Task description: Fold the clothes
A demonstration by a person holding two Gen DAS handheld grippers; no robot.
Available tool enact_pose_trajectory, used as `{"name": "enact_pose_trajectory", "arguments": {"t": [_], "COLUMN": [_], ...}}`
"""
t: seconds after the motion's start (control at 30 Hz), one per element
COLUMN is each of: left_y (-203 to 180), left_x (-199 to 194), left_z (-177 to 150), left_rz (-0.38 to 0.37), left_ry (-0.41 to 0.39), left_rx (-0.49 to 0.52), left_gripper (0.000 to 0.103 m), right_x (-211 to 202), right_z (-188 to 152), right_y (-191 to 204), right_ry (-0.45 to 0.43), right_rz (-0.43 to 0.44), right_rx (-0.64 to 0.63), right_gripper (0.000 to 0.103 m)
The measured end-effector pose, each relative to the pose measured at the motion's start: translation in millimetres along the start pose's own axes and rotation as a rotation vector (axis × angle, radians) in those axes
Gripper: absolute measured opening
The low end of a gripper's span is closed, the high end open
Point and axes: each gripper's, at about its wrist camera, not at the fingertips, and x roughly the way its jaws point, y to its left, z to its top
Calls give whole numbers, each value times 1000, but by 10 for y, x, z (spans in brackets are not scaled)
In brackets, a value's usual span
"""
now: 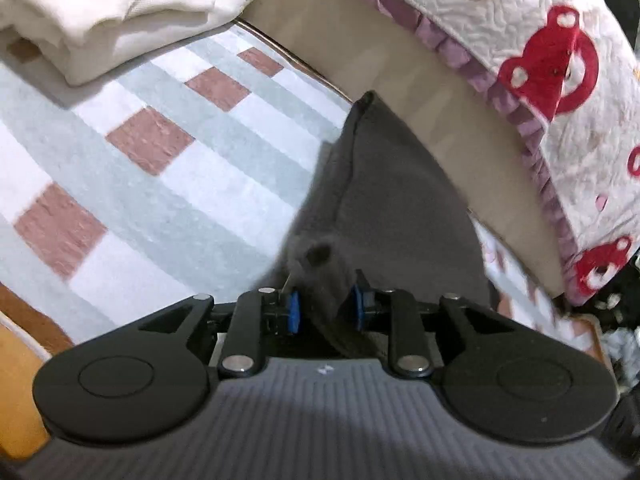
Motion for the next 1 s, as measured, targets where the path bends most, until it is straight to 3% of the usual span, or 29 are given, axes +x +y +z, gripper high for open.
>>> {"name": "enact_pose_trajectory", "arguments": {"t": [0.07,0.13,0.23,0.33,0.37,0.43,0.47,0.5,0.6,0.7,0.77,0.83,0.93,1.0], "left_y": [-19,-112,-186,-73,-42,-77,-127,-195,-427,-507,-528,-564,-585,-496], "left_x": [54,90,-62,-125,-139,-178,-190,-191,-112,149,384,676,761,712], "left_z": [-35,-95,-182,-74,-16,150,236,314,388,356,304,150,67,84], "left_rz": [34,109,189,178,175,140,133,132,117,60,37,125,157,144], "left_ry": [66,123,80,84,91,88,74,62,62,122,191,282,286,278], "left_rx": [41,154,274,230,216,231,253,293,444,508,538,618,645,610], "left_gripper": [24,25,34,34,34,35,35,37,40,42,38,35,35,38], "right_x": [10,38,6,-84,-148,-317,-395,-430,-364,-59,213,529,887,1011], "right_z": [-26,-61,-110,-129,-58,194,360,517,874,1020,1094,1149,1216,1230], "right_y": [-56,-98,-156,-135,-146,-202,-215,-215,-218,-301,-367,-465,-691,-922], "right_ry": [15,34,56,95,96,67,43,20,-4,-7,-12,4,-8,-25], "right_rz": [2,-17,-11,18,70,191,230,248,249,202,155,105,-103,-81], "right_rx": [42,66,89,41,27,26,25,12,-31,12,40,79,198,352], "right_gripper": [15,15,16,20,21,36,49,55,56,59,59,59,60,62]}}
